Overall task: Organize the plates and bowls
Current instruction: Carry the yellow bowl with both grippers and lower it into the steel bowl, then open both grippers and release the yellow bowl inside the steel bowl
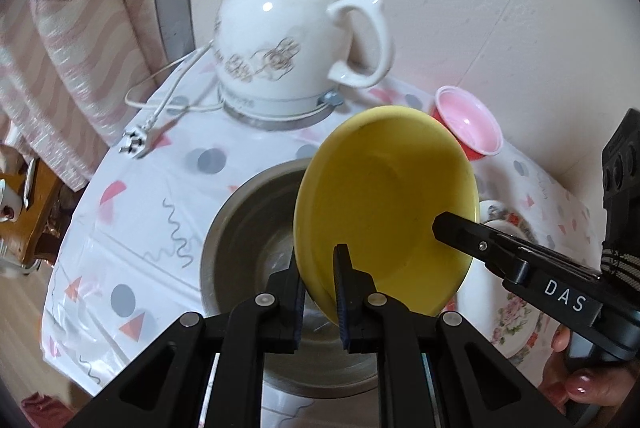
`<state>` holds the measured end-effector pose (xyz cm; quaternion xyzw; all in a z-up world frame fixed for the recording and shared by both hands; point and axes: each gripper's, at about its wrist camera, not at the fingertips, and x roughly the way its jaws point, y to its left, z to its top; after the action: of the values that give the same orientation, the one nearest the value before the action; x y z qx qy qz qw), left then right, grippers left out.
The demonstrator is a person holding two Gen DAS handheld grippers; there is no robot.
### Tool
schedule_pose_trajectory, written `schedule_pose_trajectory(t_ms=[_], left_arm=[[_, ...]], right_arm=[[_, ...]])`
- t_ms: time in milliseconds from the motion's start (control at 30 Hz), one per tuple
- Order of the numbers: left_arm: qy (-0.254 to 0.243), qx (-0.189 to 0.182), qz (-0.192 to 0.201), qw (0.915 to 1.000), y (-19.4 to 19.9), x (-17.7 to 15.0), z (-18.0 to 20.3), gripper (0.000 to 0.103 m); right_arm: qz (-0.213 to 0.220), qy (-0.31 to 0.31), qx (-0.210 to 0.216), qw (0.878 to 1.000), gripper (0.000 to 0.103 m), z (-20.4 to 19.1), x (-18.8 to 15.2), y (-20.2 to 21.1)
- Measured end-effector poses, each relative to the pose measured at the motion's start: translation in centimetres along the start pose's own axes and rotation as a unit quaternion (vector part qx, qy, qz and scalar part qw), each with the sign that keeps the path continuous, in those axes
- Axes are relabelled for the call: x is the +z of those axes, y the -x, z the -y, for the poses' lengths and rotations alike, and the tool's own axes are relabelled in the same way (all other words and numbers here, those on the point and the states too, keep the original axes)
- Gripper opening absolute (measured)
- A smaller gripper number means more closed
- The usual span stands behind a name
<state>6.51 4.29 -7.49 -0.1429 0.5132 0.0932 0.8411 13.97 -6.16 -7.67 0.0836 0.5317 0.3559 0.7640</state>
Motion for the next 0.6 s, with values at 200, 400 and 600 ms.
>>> schedule_pose_trajectory(t_ms=[200, 400, 600], left_arm=[[0.008, 0.011, -0.021, 0.9997, -1.3, -0.7, -1.1, 0.014], [0.005, 0.022, -0.035, 0.9991, -2.3, -1.4, -1.6, 0.014], [0.001, 0.035, -0.051, 0.9981, -3.5, -1.6, -1.8, 0.015]], right_arm=[[-0.038, 0.001, -0.011, 0.999, 0.01, -0.5, -0.6, -2.2], [-0.061, -0.002, -0.023, 0.998, 0.012, -0.7, -1.3, -3.4], [-0.07, 0.015, -0.039, 0.997, 0.013, -1.3, -1.6, -3.8]])
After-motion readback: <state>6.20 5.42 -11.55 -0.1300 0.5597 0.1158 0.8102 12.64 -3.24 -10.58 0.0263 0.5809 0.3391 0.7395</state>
